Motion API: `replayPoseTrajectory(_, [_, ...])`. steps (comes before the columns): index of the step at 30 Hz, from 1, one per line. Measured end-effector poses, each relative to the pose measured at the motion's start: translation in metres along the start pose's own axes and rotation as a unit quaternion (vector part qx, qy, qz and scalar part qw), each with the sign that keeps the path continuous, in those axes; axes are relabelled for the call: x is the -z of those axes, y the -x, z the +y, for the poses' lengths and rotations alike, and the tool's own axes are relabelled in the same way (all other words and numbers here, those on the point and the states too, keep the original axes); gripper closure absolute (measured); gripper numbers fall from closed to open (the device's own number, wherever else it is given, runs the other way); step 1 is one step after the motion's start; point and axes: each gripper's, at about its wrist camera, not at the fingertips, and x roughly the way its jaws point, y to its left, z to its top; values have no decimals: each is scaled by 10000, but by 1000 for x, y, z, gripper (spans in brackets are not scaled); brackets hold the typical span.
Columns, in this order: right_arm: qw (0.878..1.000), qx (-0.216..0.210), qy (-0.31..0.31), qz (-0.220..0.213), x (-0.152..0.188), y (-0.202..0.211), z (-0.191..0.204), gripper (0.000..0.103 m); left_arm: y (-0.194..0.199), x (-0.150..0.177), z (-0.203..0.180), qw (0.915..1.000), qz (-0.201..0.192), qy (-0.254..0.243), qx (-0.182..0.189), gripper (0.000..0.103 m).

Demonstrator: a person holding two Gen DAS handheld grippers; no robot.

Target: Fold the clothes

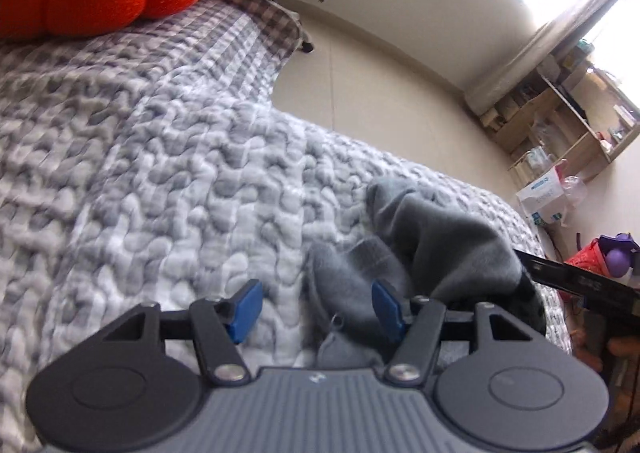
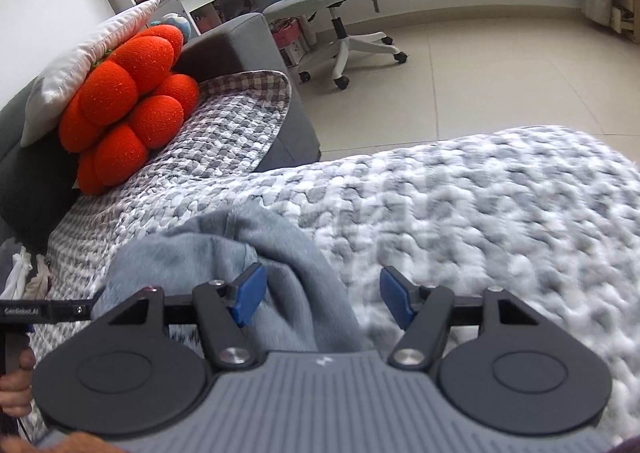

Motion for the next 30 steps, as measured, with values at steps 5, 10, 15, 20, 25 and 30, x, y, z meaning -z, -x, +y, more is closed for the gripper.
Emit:
replayPoseTrajectory(5, [9995,-15,327,15,-5,-21,17,38,-11,-2,-9,9991,-72,-419,70,47])
replayPoseTrajectory(10, [9980,47,634,-1,-7,-40,31,47,-20,0,-12,9974,-161,-685,178,52])
replayPoseTrajectory(15, [9944,259,1024,-41,-9,-56,47,56,-26,2,-16,9961,-170,-823,263,60])
replayPoseTrajectory(20, [9896,466,1353,-151,-6,-66,61,93,-27,4,-20,9970,-231,-736,105,96])
replayPoseTrajectory(25, [9884,707,1284,-403,-6,-58,61,96,-13,2,-19,9955,-615,-619,-369,97])
replayPoseTrajectory(30, [9850,1074,1121,-752,-14,-40,46,96,6,-8,-1,9919,-936,-325,-797,97])
